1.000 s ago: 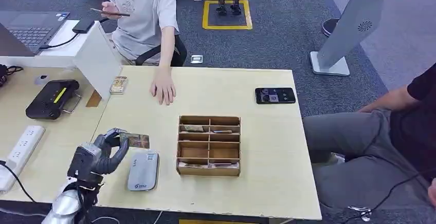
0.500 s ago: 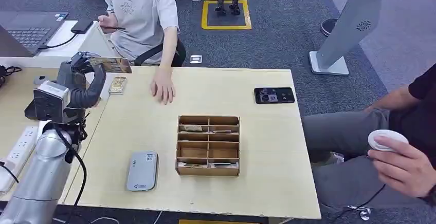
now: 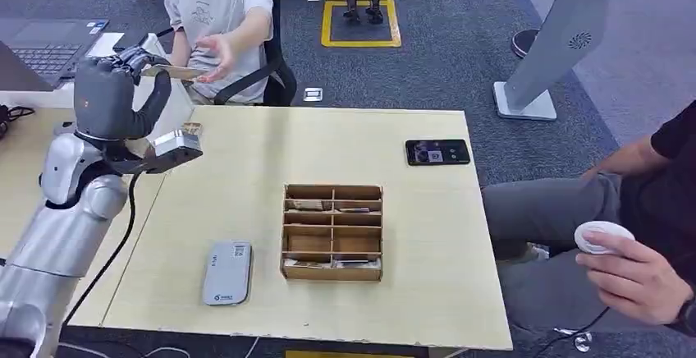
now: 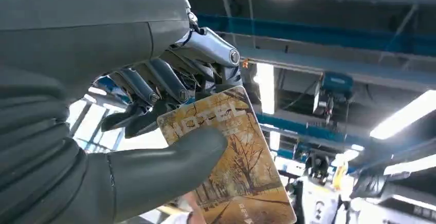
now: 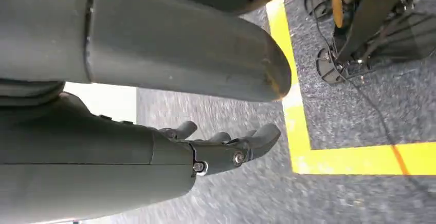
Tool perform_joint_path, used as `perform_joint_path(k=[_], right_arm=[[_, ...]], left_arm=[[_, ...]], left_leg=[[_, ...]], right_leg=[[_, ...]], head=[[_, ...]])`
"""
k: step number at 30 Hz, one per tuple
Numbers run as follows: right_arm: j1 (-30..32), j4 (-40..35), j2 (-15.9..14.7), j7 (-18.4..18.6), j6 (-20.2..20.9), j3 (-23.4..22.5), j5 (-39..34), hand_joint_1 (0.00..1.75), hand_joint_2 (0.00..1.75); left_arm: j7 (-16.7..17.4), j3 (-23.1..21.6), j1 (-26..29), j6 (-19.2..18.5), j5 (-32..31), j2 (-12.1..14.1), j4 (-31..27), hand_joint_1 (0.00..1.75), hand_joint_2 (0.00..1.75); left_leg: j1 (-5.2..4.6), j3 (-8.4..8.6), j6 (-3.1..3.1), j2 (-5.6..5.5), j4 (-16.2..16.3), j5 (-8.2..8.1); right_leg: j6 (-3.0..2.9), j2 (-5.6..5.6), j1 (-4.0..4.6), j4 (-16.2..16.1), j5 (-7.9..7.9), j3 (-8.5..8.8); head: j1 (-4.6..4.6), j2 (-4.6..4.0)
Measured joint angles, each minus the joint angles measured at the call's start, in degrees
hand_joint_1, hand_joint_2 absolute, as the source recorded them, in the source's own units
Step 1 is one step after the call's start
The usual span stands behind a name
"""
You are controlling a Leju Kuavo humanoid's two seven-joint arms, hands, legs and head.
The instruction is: Pass the card to the sensor for recognition and then transmit it.
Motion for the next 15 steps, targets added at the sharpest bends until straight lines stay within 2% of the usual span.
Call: perform_joint_path(k=[5,15], right_arm=[[0.0,-1.3,-0.5,0.3,-0.7,3.4,1.4,0.00,0.00],[0.0,-2.2,-1.0,0.4,-0.7,5.4,1.7,0.00,0.00]], left_arm=[[0.6,-1.8,-0.2,1.4,-2.1,0.8,3.1,1.75,1.75],[0.7,-2.9,-0.4,1.6,-2.3,1.3,5.0,1.75,1.75]], left_leg=[[0.01,-0.02,0.00,0.00,0.0,-0.01],[0.00,-0.03,0.00,0.00,0.0,0.00]], right_leg=[[0.00,0.00,0.00,0.0,-0.01,-0.02],[0.00,0.00,0.00,0.0,0.00,-0.03]], head=[[-0.02,0.00],[0.00,0.00]])
